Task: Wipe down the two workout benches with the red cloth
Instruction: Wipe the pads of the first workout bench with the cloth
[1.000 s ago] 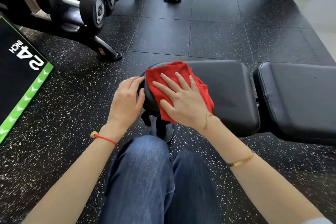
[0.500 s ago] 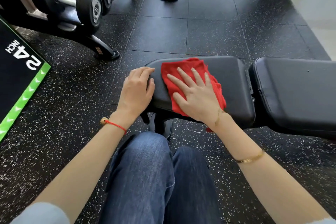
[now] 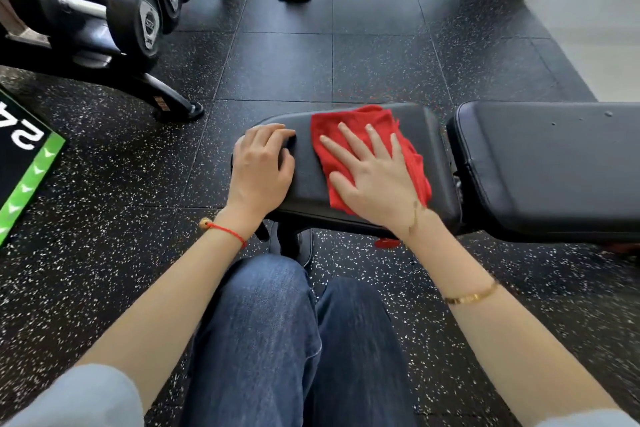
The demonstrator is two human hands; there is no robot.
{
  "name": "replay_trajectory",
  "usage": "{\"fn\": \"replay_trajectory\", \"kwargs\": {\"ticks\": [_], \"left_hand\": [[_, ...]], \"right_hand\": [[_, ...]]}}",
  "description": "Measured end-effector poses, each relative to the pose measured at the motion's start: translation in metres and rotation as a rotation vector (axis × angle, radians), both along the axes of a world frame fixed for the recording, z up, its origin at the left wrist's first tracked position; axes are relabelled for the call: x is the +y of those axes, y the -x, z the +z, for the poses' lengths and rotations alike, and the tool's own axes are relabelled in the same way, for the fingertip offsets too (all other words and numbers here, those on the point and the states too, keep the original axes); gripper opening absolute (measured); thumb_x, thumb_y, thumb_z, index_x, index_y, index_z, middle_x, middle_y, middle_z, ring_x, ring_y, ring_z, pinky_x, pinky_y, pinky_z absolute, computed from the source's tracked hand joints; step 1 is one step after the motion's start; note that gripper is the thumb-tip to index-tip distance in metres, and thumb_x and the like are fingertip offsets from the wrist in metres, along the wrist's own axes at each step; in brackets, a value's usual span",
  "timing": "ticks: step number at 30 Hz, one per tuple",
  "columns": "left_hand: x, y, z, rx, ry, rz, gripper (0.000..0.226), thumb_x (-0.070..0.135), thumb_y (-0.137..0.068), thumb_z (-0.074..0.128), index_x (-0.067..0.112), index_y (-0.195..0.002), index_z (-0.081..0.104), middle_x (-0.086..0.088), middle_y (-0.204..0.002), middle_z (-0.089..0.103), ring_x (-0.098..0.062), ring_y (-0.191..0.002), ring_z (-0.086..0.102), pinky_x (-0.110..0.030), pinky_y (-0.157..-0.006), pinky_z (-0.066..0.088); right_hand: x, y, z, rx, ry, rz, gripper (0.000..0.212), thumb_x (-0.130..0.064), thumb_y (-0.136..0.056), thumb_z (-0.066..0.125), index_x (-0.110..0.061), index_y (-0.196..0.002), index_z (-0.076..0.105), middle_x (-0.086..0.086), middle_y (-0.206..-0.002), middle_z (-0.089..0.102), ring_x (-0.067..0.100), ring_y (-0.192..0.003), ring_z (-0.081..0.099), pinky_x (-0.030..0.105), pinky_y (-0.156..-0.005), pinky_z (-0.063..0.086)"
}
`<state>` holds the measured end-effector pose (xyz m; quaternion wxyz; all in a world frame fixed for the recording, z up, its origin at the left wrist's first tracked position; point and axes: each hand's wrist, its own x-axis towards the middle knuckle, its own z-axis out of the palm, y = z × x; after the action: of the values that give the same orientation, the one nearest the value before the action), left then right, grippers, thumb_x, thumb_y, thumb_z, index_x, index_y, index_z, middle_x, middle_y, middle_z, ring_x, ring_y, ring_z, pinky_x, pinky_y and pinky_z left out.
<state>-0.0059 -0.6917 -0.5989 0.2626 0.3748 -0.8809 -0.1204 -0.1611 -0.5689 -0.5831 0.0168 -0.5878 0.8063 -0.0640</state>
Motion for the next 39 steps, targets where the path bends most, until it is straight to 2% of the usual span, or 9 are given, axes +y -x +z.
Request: {"fn": "replay_trajectory", "kwargs": {"ticks": [5, 10, 13, 17, 21, 26, 32, 36, 39], "left_hand": [[-0.001, -0.001, -0.002, 0.036, 0.001, -0.013, 0.033, 0.014, -0.09, 0.054, 0.013, -0.121, 0.065, -0.001, -0.128, 0.063, -0.025, -0.124, 0.052, -0.045, -0.108, 0.037], [0.0, 0.001, -0.005, 0.035, 0.0, 0.018, 0.033, 0.017, -0.09, 0.054, 0.016, -0.121, 0.065, 0.001, -0.128, 0.062, -0.023, -0.124, 0.051, -0.04, -0.109, 0.035], [0.001, 0.002, -0.005, 0.041, -0.006, 0.028, 0.033, 0.017, -0.09, 0.054, 0.017, -0.121, 0.065, 0.002, -0.128, 0.062, -0.022, -0.124, 0.051, -0.039, -0.109, 0.034], [0.001, -0.002, -0.003, 0.037, -0.015, 0.036, 0.031, 0.015, -0.089, 0.055, 0.014, -0.119, 0.065, -0.001, -0.127, 0.063, -0.024, -0.126, 0.05, -0.041, -0.11, 0.034], [0.003, -0.011, 0.001, -0.023, 0.042, 0.038, 0.028, 0.018, -0.093, 0.054, 0.013, -0.117, 0.067, -0.002, -0.125, 0.064, -0.026, -0.126, 0.05, -0.043, -0.111, 0.034], [0.006, -0.043, 0.007, -0.024, 0.034, 0.06, 0.031, 0.019, -0.094, 0.055, 0.012, -0.123, 0.064, -0.002, -0.128, 0.062, -0.025, -0.128, 0.049, -0.043, -0.111, 0.035], [0.002, -0.073, 0.012, 0.033, 0.02, 0.15, 0.034, 0.015, -0.093, 0.053, 0.013, -0.126, 0.061, -0.004, -0.13, 0.06, -0.025, -0.127, 0.048, -0.043, -0.108, 0.037], [0.005, -0.071, 0.012, 0.067, 0.004, 0.153, 0.033, 0.015, -0.094, 0.051, 0.013, -0.126, 0.062, -0.004, -0.129, 0.061, -0.024, -0.126, 0.049, -0.042, -0.109, 0.038], [0.008, -0.062, 0.011, 0.06, -0.006, 0.113, 0.033, 0.013, -0.094, 0.052, 0.012, -0.125, 0.062, -0.005, -0.129, 0.061, -0.026, -0.125, 0.051, -0.044, -0.107, 0.039]], "right_hand": [[0.035, 0.03, -0.001, -0.016, 0.005, -0.085, 0.059, -0.052, -0.089, 0.03, -0.051, -0.147, 0.022, -0.014, -0.161, 0.017, 0.025, -0.15, 0.012, 0.054, -0.12, 0.004], [-0.016, 0.072, 0.009, -0.109, -0.061, -0.286, 0.056, -0.048, -0.096, 0.033, -0.05, -0.149, 0.016, -0.012, -0.163, 0.006, 0.03, -0.15, 0.002, 0.056, -0.119, 0.0], [-0.041, 0.041, 0.008, -0.076, -0.069, -0.137, 0.057, -0.047, -0.096, 0.032, -0.047, -0.151, 0.015, -0.009, -0.164, 0.006, 0.032, -0.15, 0.004, 0.054, -0.12, -0.001], [-0.014, -0.004, 0.0, -0.006, -0.013, 0.07, 0.059, -0.049, -0.094, 0.036, -0.048, -0.15, 0.017, -0.011, -0.163, 0.011, 0.028, -0.15, 0.007, 0.052, -0.12, 0.002], [0.005, 0.019, 0.0, -0.029, 0.005, 0.053, 0.057, -0.048, -0.094, 0.039, -0.05, -0.148, 0.02, -0.014, -0.162, 0.015, 0.024, -0.151, 0.008, 0.051, -0.121, 0.002], [-0.049, 0.033, 0.005, -0.091, -0.043, -0.103, 0.055, -0.046, -0.097, 0.032, -0.048, -0.15, 0.018, -0.012, -0.163, 0.01, 0.029, -0.15, 0.004, 0.054, -0.12, -0.003], [-0.087, -0.039, 0.002, -0.056, -0.067, 0.151, 0.058, -0.051, -0.093, 0.032, -0.049, -0.149, 0.017, -0.011, -0.163, 0.011, 0.031, -0.15, 0.005, 0.057, -0.119, -0.003], [-0.046, -0.064, 0.002, -0.025, -0.026, 0.308, 0.061, -0.054, -0.089, 0.033, -0.05, -0.149, 0.02, -0.013, -0.162, 0.016, 0.028, -0.15, 0.01, 0.054, -0.12, 0.003], [-0.005, -0.047, -0.001, 0.0, 0.025, 0.274, 0.06, -0.054, -0.088, 0.032, -0.049, -0.148, 0.024, -0.014, -0.16, 0.022, 0.025, -0.149, 0.017, 0.052, -0.12, 0.009]]}}
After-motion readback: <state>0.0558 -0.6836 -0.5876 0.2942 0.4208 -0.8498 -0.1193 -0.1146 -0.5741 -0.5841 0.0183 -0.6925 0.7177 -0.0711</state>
